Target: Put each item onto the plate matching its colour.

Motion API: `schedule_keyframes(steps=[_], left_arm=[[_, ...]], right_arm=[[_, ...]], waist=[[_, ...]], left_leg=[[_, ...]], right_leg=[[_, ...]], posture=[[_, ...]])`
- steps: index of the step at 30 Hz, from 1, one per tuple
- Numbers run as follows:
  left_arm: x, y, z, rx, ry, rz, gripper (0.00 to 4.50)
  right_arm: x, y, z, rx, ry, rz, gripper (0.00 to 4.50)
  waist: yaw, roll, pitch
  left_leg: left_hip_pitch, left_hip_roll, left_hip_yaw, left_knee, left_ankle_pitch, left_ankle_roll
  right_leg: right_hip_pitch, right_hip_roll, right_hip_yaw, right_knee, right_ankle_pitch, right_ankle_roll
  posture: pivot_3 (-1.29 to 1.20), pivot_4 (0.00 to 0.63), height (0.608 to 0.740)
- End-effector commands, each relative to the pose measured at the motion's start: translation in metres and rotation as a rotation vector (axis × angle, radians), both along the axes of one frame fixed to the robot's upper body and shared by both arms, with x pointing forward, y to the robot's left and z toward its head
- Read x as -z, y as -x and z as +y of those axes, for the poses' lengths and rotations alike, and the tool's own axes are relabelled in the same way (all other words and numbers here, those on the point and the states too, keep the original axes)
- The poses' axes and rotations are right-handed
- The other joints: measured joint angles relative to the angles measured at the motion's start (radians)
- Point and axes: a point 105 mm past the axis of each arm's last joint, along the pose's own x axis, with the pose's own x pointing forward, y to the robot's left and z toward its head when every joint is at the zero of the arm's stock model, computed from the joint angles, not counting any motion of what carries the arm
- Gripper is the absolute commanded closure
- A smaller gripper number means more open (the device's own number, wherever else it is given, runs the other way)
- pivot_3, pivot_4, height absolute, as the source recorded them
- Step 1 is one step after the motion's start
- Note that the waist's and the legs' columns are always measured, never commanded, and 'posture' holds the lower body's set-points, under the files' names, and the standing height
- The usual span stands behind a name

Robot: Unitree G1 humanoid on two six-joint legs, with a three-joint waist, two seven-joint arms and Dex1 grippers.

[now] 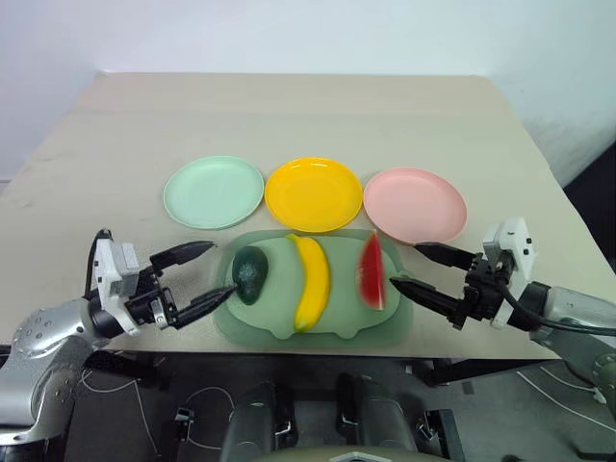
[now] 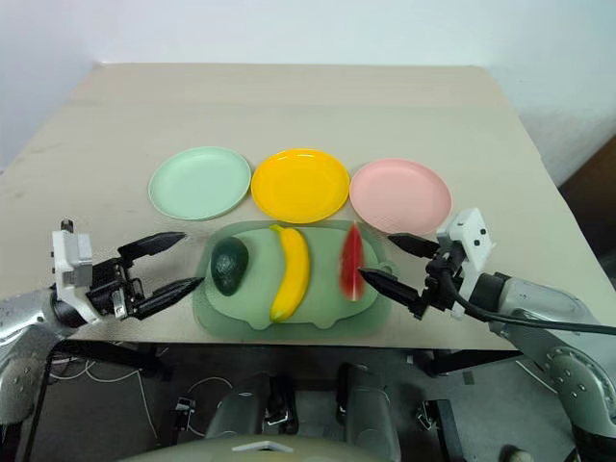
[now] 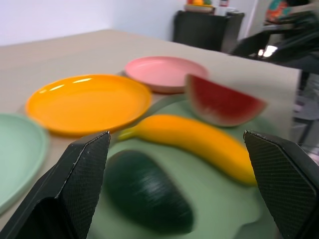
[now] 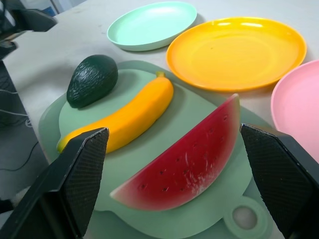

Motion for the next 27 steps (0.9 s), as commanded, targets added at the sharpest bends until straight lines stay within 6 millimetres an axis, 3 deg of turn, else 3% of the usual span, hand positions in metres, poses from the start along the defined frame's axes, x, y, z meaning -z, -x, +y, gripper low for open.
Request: schedule_keyframes(steps=[1, 12, 21, 27], left_arm=[[-0.004, 0.001, -0.003, 0.038, -0.01, -0.037, 0.0], [0.009, 0.014, 0.001, 0.033, -0.006, -0.014, 0.0], [0.016, 0.014, -0.001, 0.04, -0.002, -0.025, 0.0], [0.014, 0.01, 0.006, 0.031, -0.002, -0.039, 0.0]], right_arm=[[-0.007, 0.002, -0.001, -0.008, 0.02, -0.029, 0.02], [-0.006, 0.01, 0.012, -0.045, -0.005, 0.02, 0.02], [-0.008, 0.005, 0.001, -0.018, 0.025, 0.088, 0.02], [-0.014, 0.003, 0.017, -0.028, -0.032, 0.182, 0.02]], waist=[[-0.001, 0.0, 0.0], [-0.003, 0.0, 0.0], [-0.001, 0.001, 0.0], [-0.009, 0.001, 0.0]], left_leg=[[0.0, 0.0, 0.0, 0.0, 0.0, 0.0], [0.0, 0.0, 0.001, 0.0, 0.003, -0.005], [-0.001, 0.002, 0.005, -0.005, -0.001, 0.001], [0.001, 0.0, 0.002, -0.006, 0.005, -0.008]], right_leg=[[0.0, 0.0, 0.0, 0.0, 0.0, 0.0], [-0.002, -0.001, 0.0, 0.0, 0.002, -0.003], [0.001, 0.002, 0.001, -0.007, 0.005, 0.001], [-0.002, 0.001, 0.001, -0.008, 0.006, -0.002]], posture=[[0.0, 0.15, 0.696], [0.0, 0.15, 0.696], [0.0, 0.15, 0.696], [0.0, 0.15, 0.696]])
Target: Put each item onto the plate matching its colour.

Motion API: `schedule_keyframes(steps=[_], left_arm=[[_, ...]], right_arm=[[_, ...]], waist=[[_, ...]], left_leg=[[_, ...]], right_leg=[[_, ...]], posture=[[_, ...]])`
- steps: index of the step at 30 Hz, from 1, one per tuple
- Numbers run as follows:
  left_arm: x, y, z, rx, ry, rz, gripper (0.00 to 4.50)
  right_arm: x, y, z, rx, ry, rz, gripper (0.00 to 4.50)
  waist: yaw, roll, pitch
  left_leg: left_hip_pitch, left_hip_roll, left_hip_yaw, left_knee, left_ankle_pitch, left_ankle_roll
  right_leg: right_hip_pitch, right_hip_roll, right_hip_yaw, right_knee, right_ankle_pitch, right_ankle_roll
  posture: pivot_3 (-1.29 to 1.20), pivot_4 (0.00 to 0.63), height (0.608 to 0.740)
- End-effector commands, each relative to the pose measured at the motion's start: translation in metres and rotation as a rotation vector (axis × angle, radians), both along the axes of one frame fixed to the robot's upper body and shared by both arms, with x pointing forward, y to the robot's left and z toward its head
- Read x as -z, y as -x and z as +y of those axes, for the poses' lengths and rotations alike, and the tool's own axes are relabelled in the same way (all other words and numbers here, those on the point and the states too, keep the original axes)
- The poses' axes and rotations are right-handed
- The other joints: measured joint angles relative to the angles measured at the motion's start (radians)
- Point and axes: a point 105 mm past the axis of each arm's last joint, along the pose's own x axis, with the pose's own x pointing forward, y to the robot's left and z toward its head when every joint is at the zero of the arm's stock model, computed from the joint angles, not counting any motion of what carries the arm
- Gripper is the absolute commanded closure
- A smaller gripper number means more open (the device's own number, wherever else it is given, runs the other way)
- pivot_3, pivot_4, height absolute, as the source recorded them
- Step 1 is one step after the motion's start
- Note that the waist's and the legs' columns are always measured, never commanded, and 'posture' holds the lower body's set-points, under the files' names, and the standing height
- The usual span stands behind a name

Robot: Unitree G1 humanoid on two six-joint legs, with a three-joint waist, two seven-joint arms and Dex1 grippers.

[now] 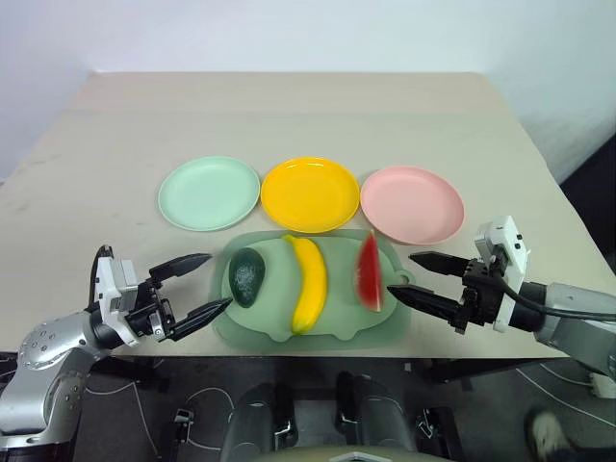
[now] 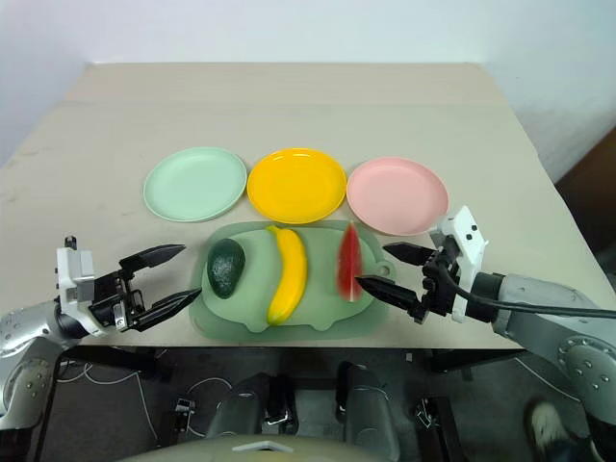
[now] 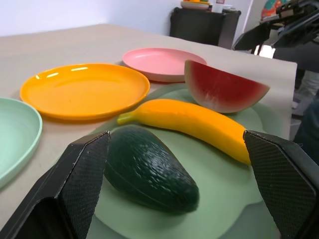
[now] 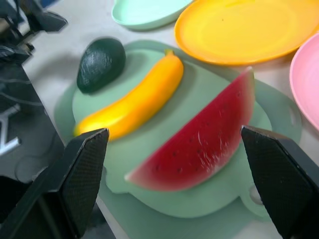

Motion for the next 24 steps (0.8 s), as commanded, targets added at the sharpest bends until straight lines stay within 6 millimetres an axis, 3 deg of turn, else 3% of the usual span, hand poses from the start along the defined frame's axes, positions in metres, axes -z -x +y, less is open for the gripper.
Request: schedule_keyframes(steps=[1, 15, 24], left_arm=[[-0.003, -0.001, 0.006, 0.008, -0.004, -0.031, 0.0], [-0.022, -0.009, -0.03, 0.081, 0.003, -0.071, 0.0], [-0.018, -0.009, -0.027, 0.073, 0.013, -0.053, 0.0]], right_arm=[[-0.012, -0.003, 0.016, -0.009, -0.074, 0.048, 0.02], [0.024, -0.037, 0.023, 0.143, 0.052, 0.24, 0.02], [0.04, -0.055, 0.034, 0.2, 0.186, 0.284, 0.02]], waist=[[-0.004, 0.0, 0.0], [0.0, 0.0, 0.0], [-0.003, 0.0, 0.0]], left_leg=[[0.0, 0.0, 0.0, 0.0, 0.0, 0.0], [-0.001, 0.0, 0.003, 0.002, 0.0, 0.0], [-0.001, 0.001, 0.004, 0.005, 0.0, -0.001]], right_leg=[[0.0, 0.0, 0.0, 0.0, 0.001, -0.001], [0.001, -0.001, 0.0, 0.001, 0.003, 0.001], [0.001, -0.001, 0.001, 0.004, 0.003, 0.001]], posture=[[0.0, 0.15, 0.696], [0.0, 0.15, 0.696], [0.0, 0.15, 0.696]])
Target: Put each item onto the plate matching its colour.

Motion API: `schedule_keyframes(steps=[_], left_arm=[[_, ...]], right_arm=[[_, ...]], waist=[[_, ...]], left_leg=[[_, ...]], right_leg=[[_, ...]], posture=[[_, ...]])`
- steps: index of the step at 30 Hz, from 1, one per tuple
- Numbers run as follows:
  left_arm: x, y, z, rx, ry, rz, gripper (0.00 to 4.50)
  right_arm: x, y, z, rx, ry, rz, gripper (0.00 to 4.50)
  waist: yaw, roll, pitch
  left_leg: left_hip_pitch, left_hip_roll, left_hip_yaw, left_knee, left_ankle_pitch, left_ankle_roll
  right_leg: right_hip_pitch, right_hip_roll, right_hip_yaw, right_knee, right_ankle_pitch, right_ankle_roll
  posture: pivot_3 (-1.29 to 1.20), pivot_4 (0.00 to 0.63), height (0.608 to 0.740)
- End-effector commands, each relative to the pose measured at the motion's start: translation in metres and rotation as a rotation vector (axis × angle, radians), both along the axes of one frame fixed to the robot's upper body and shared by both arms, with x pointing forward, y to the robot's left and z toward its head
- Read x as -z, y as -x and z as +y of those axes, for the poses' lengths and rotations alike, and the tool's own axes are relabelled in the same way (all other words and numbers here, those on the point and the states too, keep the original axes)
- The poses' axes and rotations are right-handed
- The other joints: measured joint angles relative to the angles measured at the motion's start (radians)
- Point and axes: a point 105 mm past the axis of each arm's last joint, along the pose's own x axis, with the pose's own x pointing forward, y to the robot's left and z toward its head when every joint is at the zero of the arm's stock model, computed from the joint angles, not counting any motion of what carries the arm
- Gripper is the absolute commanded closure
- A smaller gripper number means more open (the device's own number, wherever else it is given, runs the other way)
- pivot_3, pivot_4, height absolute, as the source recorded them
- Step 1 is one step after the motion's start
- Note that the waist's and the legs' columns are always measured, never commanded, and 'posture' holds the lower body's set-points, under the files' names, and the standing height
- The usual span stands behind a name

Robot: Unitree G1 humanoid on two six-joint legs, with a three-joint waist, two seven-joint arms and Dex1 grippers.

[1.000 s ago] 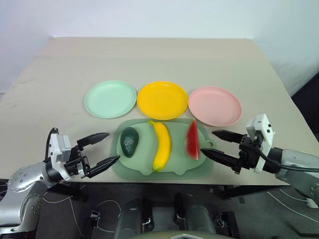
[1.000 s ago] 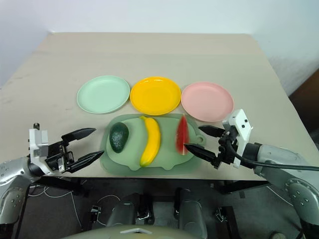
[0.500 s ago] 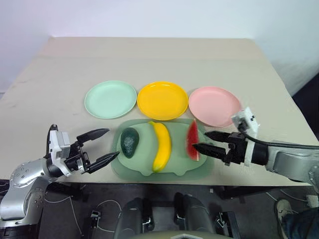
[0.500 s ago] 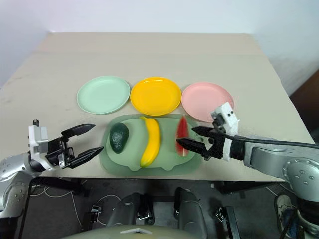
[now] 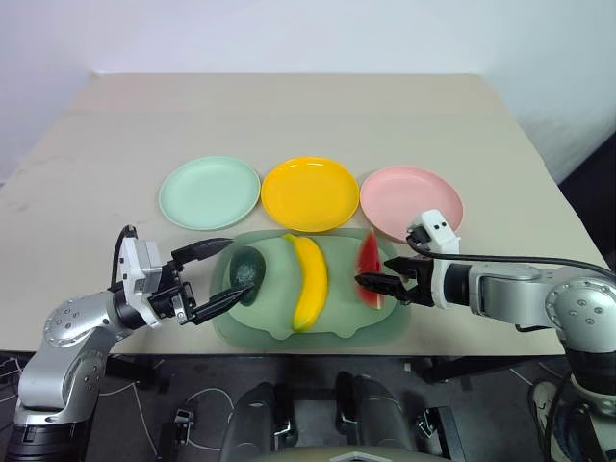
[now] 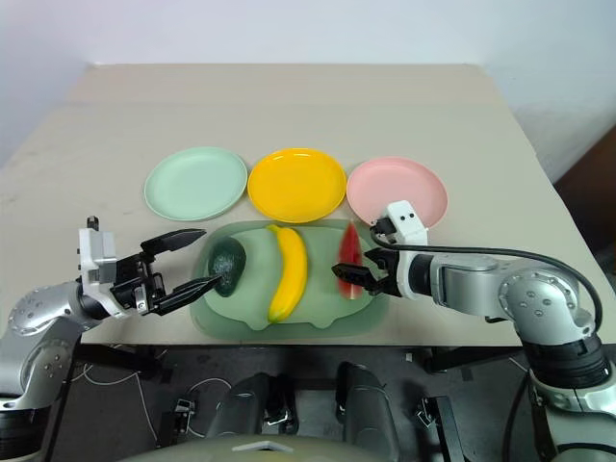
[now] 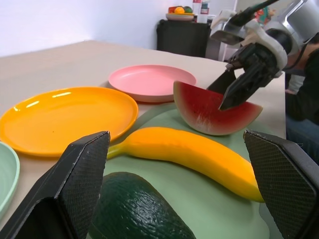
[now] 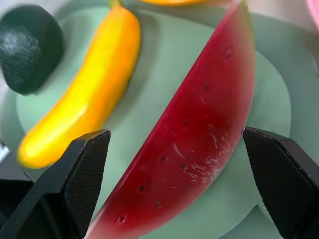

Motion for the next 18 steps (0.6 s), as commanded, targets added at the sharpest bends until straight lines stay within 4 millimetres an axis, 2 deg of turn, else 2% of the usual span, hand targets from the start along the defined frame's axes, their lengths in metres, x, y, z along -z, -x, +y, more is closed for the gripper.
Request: schedule_keyframes(steps=[1, 9, 12, 17, 18], left_arm=[[-0.004, 0.003, 0.0, 0.01, 0.002, -0.021, 0.0], [0.0, 0.005, 0.004, 0.004, 0.004, -0.015, 0.0], [0.002, 0.006, 0.009, 0.0, 0.0, -0.012, 0.0], [0.005, 0.006, 0.013, -0.001, -0.008, -0.011, 0.0], [0.004, 0.007, 0.014, 0.0, -0.008, -0.012, 0.0]], right_arm=[[0.003, -0.007, 0.003, 0.008, 0.066, 0.008, 0.02], [0.008, -0.014, 0.005, -0.003, 0.185, 0.033, 0.02], [0.008, -0.013, 0.004, -0.018, 0.23, 0.03, 0.57], [0.009, -0.009, 0.002, -0.046, 0.289, 0.024, 2.26], [0.009, -0.008, 0.002, -0.048, 0.29, 0.023, 2.38]], waist=[[0.001, 0.0, 0.0], [0.002, 0.0, 0.0], [0.002, 0.001, 0.0], [0.002, 0.001, -0.001], [0.002, 0.001, -0.001]], left_leg=[[0.0, 0.0, 0.0, 0.0, 0.0, 0.0], [-0.001, 0.0, 0.001, 0.0, 0.0, 0.0], [0.0, 0.0, 0.002, 0.0, 0.0, 0.0], [-0.001, 0.001, 0.002, -0.001, 0.0, 0.0], [-0.001, 0.001, 0.002, -0.001, 0.0, 0.0]], right_leg=[[0.0, 0.0, 0.0, 0.0, 0.0, 0.0], [-0.001, 0.0, 0.0, 0.001, 0.0, 0.0], [-0.001, 0.0, 0.0, 0.001, 0.0, 0.0], [-0.002, 0.0, 0.001, 0.001, 0.0, 0.0], [-0.002, 0.0, 0.001, 0.001, 0.0, 0.0]], posture=[[0.0, 0.15, 0.696], [0.0, 0.15, 0.696], [0.0, 0.15, 0.696], [0.0, 0.15, 0.696], [0.0, 0.15, 0.696]])
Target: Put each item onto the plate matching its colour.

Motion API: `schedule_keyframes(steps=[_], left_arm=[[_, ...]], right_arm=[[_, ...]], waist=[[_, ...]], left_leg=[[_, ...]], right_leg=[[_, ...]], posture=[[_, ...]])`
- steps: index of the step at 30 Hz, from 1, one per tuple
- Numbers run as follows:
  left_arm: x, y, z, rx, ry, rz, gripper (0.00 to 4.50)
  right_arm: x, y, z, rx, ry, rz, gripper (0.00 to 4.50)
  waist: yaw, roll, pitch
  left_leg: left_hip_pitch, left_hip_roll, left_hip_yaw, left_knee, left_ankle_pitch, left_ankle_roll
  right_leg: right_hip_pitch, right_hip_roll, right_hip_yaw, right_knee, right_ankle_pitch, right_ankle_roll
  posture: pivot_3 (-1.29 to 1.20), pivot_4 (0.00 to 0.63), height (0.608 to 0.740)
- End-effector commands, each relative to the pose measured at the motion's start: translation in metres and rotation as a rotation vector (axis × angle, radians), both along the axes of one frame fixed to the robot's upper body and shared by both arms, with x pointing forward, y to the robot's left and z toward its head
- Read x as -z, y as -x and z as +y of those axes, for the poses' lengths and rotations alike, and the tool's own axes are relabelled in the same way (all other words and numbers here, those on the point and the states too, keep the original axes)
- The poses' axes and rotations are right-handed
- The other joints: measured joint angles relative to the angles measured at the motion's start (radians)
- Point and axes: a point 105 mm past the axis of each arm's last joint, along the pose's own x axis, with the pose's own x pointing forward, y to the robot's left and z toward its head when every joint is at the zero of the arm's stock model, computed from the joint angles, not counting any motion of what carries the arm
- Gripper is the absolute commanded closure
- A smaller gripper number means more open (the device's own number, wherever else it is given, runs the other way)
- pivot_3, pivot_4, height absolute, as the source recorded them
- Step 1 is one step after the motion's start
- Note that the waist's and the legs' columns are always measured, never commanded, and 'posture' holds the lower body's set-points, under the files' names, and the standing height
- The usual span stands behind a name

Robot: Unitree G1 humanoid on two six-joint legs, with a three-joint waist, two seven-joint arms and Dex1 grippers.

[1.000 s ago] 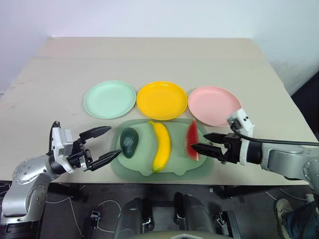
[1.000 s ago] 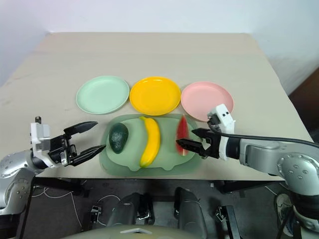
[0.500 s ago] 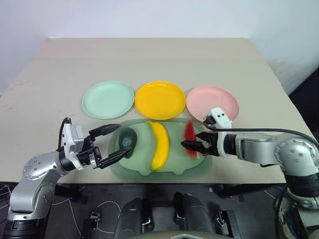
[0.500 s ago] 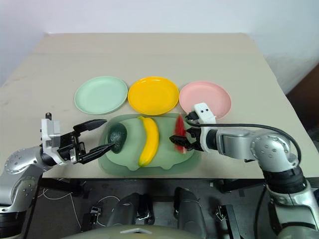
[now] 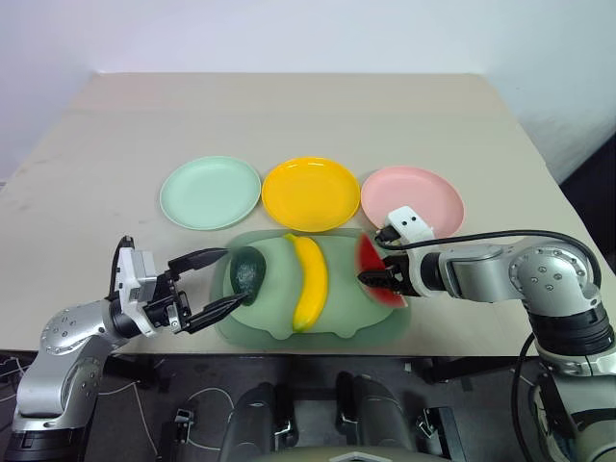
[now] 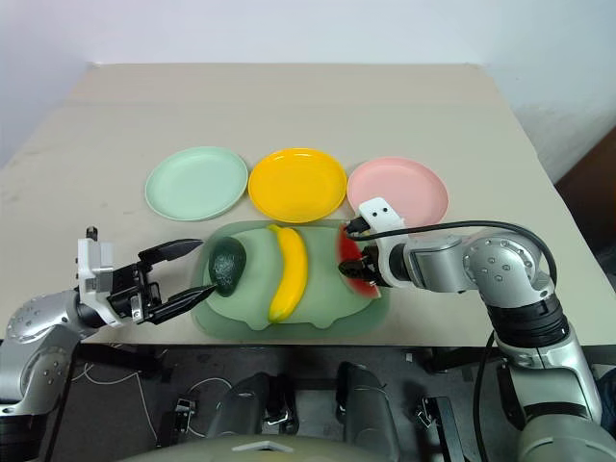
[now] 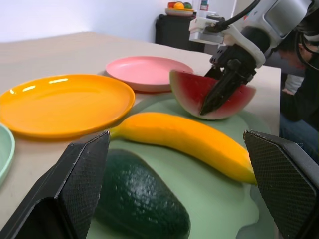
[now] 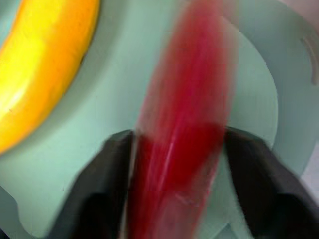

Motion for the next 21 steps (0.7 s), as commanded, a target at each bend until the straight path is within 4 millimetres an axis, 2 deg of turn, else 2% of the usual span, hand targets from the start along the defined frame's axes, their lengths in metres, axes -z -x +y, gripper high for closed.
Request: schedule_keyframes(steps=[1, 4, 8, 12, 18, 21], left_arm=[[-0.008, 0.003, 0.005, -0.005, -0.013, -0.048, 0.0], [-0.006, 0.005, 0.003, -0.002, -0.015, -0.046, 0.0], [-0.006, 0.006, 0.004, -0.003, -0.015, -0.047, 0.0], [-0.008, 0.007, 0.002, 0.001, -0.019, -0.052, 0.0], [-0.01, 0.006, 0.001, -0.003, -0.023, -0.052, 0.0], [-0.012, 0.005, -0.001, -0.007, -0.023, -0.053, 0.0]], right_arm=[[-0.001, 0.004, -0.001, -0.026, 0.04, -0.013, 2.39], [-0.012, 0.004, 0.0, -0.047, 0.015, -0.047, 2.39], [-0.046, -0.001, 0.001, -0.069, -0.083, -0.137, 2.39], [-0.079, -0.021, -0.013, 0.005, -0.149, -0.223, 2.39], [-0.084, -0.048, -0.034, 0.103, -0.104, -0.256, 2.39], [-0.074, -0.074, -0.045, 0.157, -0.073, -0.261, 2.39]], waist=[[0.0, 0.0, 0.0], [0.0, 0.0, 0.0], [-0.001, 0.001, 0.0], [-0.002, 0.001, 0.0], [-0.002, 0.001, 0.0], [-0.01, 0.001, 0.0]], left_leg=[[0.0, 0.0, 0.0, 0.0, 0.0, 0.0], [0.0, 0.0, 0.0, 0.0, 0.0, 0.0], [-0.001, 0.0, 0.002, -0.001, 0.0, 0.0], [0.0, 0.0, 0.002, -0.001, 0.0, 0.0], [-0.001, 0.0, 0.002, -0.002, 0.0, 0.0], [0.0, 0.0, 0.003, -0.001, 0.0, 0.0]], right_leg=[[0.0, 0.0, 0.0, 0.0, 0.0, 0.0], [0.0, 0.0, 0.0, 0.0, 0.0, 0.0], [-0.001, 0.0, 0.001, 0.0, 0.0, 0.0], [-0.002, 0.0, 0.001, 0.0, 0.0, 0.0], [-0.002, 0.0, 0.001, -0.001, 0.0, 0.0], [-0.003, 0.0, 0.002, 0.0, 0.0, 0.0]], posture=[[0.0, 0.15, 0.696], [0.0, 0.15, 0.696], [0.0, 0.15, 0.696], [0.0, 0.15, 0.696], [0.0, 0.15, 0.696], [0.0, 0.15, 0.696]])
